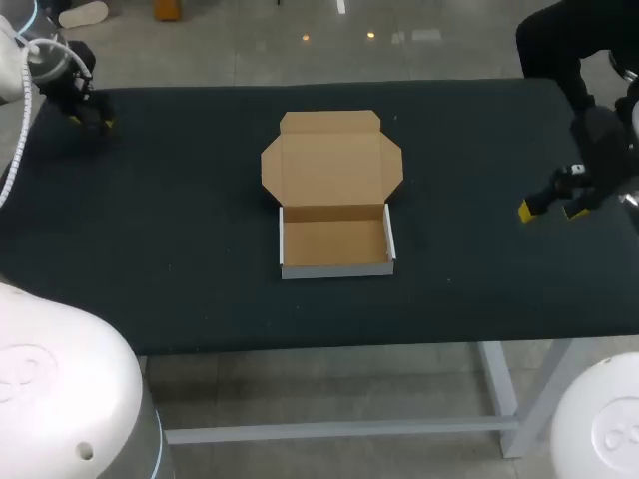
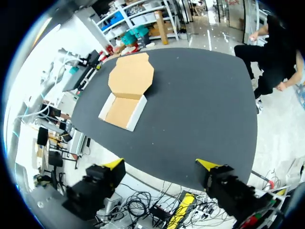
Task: Assemble the packaging by folding the flat box into shape, placing the metal phone stand inside, and closing the box properly
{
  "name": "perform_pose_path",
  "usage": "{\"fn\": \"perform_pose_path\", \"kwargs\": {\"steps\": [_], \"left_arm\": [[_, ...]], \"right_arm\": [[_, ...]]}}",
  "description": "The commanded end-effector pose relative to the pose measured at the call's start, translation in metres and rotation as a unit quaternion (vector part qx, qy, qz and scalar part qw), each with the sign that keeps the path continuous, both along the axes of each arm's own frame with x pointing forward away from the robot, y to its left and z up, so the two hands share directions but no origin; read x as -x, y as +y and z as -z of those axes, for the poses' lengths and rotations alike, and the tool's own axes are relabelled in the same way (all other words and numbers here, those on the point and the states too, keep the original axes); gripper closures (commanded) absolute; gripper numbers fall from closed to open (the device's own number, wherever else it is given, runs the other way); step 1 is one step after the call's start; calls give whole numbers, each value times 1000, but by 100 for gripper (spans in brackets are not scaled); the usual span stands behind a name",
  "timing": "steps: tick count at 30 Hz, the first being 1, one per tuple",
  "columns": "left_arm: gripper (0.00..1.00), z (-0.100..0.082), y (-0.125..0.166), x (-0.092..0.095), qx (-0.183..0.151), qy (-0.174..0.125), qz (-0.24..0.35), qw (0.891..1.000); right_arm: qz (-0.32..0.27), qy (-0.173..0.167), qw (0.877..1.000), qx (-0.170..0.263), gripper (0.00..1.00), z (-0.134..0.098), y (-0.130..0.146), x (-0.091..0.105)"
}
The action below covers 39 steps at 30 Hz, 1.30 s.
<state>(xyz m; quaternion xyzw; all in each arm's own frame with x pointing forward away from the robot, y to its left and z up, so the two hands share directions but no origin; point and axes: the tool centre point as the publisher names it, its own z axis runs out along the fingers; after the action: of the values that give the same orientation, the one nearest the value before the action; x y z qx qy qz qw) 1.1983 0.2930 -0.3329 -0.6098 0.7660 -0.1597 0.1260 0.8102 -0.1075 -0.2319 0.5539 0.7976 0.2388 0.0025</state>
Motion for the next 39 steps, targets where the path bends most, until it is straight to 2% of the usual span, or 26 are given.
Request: {"fn": "perform_pose_path", "kwargs": {"steps": [1,8,10,12,17,32,34,37,39], "left_arm": [[100,-36,-7,38,-11,-26,-1,1000],[100,-53,-18,65,-6,-38,21,999],[100,-58,-22,73,-3,-41,29,999],[100,-63,-26,82,0,-43,42,998],[100,-78,-31,104,-7,-46,46,998],[100,-78,-31,104,-7,-46,46,998],[100,-84,-40,111,-14,-50,61,997],[100,-90,-52,122,-15,-56,73,996],[100,-92,-59,128,-14,-58,77,995]], "right_arm": [[-61,-88,994,-6,0,9,-5,7],[-157,-146,977,-5,0,8,-10,3],[-193,-163,967,-21,0,6,-13,2],[-230,-160,959,-45,0,5,-15,2],[-230,-160,959,-45,0,5,-15,2],[-230,-160,959,-45,0,5,-15,2],[-230,-160,959,-45,0,5,-15,2],[-258,-194,946,-33,0,8,-16,2],[-271,-200,942,-15,0,10,-16,5]]}}
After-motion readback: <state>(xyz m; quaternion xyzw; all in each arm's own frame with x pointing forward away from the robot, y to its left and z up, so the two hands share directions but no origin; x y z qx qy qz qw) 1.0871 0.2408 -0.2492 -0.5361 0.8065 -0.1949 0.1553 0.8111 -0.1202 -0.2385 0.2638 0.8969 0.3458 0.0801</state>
